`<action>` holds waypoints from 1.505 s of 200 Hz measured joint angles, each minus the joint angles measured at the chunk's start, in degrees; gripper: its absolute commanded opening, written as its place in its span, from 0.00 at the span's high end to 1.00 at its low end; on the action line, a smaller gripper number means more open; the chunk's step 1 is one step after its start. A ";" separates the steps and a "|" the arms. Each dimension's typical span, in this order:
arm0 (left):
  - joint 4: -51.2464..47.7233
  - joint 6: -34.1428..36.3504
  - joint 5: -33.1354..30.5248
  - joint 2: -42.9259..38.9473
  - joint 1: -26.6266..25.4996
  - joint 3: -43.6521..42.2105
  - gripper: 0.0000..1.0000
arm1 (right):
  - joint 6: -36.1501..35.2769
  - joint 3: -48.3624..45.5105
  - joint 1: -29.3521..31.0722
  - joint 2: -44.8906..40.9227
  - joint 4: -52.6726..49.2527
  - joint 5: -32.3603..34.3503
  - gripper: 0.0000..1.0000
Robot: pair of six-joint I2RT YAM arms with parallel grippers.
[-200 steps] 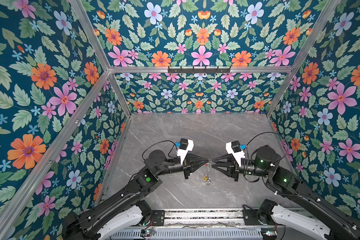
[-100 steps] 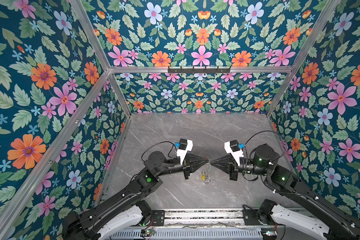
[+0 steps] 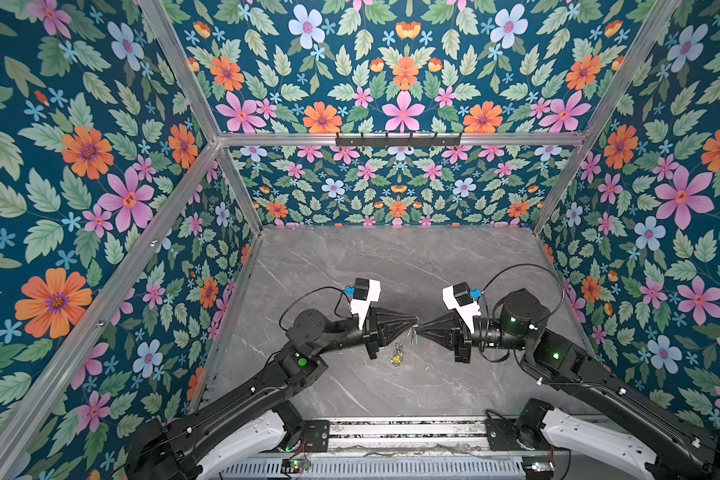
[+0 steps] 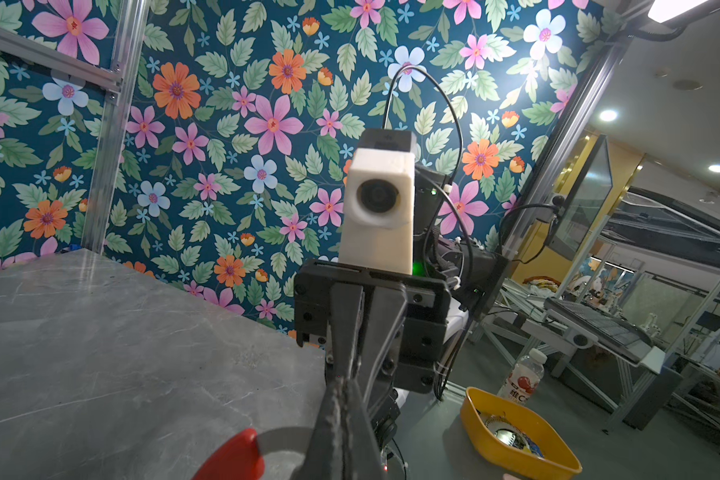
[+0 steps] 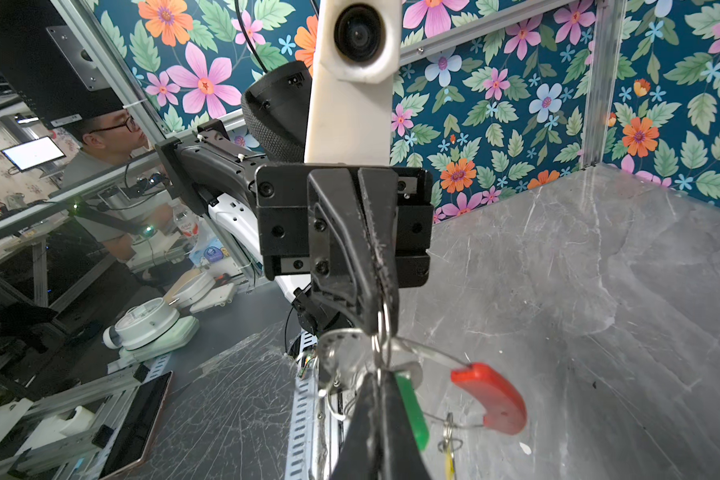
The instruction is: Remove the keys from the keyring
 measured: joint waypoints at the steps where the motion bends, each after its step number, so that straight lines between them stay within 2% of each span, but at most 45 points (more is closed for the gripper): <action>1: 0.02 -0.02 0.00 0.00 0.02 -0.02 1.00 | 0.02 0.00 0.00 0.02 0.04 0.00 1.00; 14: 0.63 -0.11 -0.02 0.13 0.00 -0.02 1.00 | 0.09 0.00 0.04 0.02 -0.02 -0.04 0.99; 28: 0.85 -0.13 0.00 -0.02 0.00 -0.04 1.00 | 0.33 0.02 0.07 -0.92 -0.48 0.24 0.88; 43: 1.07 0.09 -0.02 -0.52 -0.04 -0.22 1.00 | 0.28 0.33 0.07 -2.80 -1.88 0.55 0.69; 63: 1.33 0.28 -0.24 -0.76 0.00 -0.35 1.00 | -0.13 1.44 0.07 -4.96 -3.08 2.05 0.56; 79: 1.81 0.31 -0.33 -0.79 0.00 -0.59 1.00 | -0.22 2.14 0.04 -5.66 -3.06 3.26 0.51; 100: 3.10 0.28 -0.46 -0.68 0.00 -1.20 1.00 | 0.35 2.69 -0.35 -4.39 -1.70 3.32 0.50; 123: 5.03 0.07 -0.63 -0.22 0.00 -1.84 1.00 | 1.86 3.30 -0.52 -1.09 0.83 2.78 0.51; 142: 6.45 -0.15 -0.79 -0.13 -0.02 -2.23 1.00 | 3.19 2.80 -0.59 0.11 2.05 2.12 0.55; 192: 8.50 -0.35 -1.81 -0.44 -0.02 -2.95 1.00 | 6.16 1.22 -0.52 1.36 5.97 -0.15 0.77; 230: 9.49 -0.42 -2.27 -0.33 -0.02 -3.34 1.00 | 6.99 0.72 -0.52 1.88 7.32 -1.36 0.86; 262: 10.51 -1.40 -2.29 0.63 -0.02 -3.34 1.00 | 7.69 0.72 -0.59 2.16 7.58 -1.73 1.00; 296: 11.34 -1.73 -2.27 0.92 0.02 -3.37 1.00 | 7.85 1.25 -0.59 2.16 6.93 -1.66 1.00; 301: 11.26 -1.75 -2.27 0.85 0.02 -3.37 0.90 | 7.82 1.51 -0.59 2.16 6.34 -1.62 1.00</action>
